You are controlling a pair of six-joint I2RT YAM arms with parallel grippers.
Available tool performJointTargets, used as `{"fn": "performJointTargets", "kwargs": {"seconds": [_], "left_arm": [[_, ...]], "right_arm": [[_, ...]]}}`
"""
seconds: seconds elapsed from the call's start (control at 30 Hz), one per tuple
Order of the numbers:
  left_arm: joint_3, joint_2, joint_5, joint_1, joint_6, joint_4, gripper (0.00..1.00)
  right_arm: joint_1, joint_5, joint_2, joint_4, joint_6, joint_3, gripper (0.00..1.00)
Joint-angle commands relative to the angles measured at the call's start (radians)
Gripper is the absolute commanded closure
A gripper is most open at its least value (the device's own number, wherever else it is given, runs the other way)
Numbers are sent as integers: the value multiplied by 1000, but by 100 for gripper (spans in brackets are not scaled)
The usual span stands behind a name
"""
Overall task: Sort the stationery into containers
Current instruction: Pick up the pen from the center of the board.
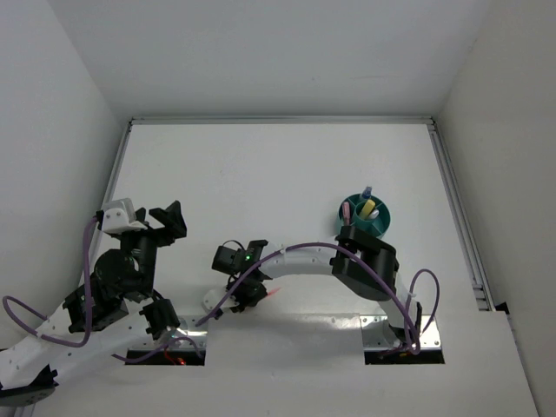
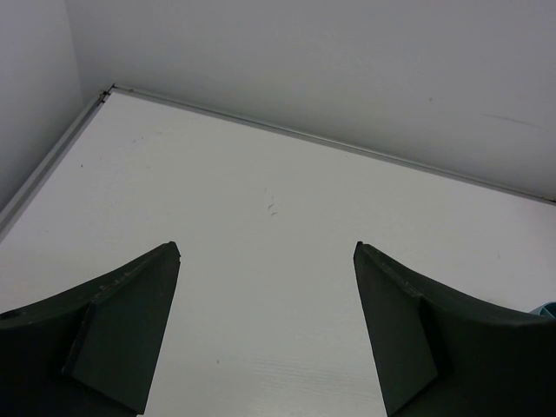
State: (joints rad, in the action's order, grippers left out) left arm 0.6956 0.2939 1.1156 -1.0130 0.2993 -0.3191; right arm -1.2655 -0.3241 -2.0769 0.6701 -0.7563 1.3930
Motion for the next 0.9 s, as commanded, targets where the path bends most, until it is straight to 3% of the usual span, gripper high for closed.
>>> {"fn": "performJointTargets", "kwargs": {"seconds": [0.0,0.1,0.33,0.6,0.73,0.87], "left_arm": [[-5,-9,12,10,-14,28,13],[-5,-18,21,10,-14,28,13],[-5,-18,21,10,-23,28,13],[-15,-18,30,10,-23,28,13],[-15,-18,30,10,-23,28,13],[-15,-18,30,10,-23,28,13]], "right_arm": [[-11,-15,-29,92,-21,-3,95],[-11,22,0,75,-3,-23,100],[20,177,181,-22,26,-94,100],[61,451,254,-170,98,-167,100],[103,629,345,-317,144,-216,100],[205,789,458,-604,167,-265,100]]}}
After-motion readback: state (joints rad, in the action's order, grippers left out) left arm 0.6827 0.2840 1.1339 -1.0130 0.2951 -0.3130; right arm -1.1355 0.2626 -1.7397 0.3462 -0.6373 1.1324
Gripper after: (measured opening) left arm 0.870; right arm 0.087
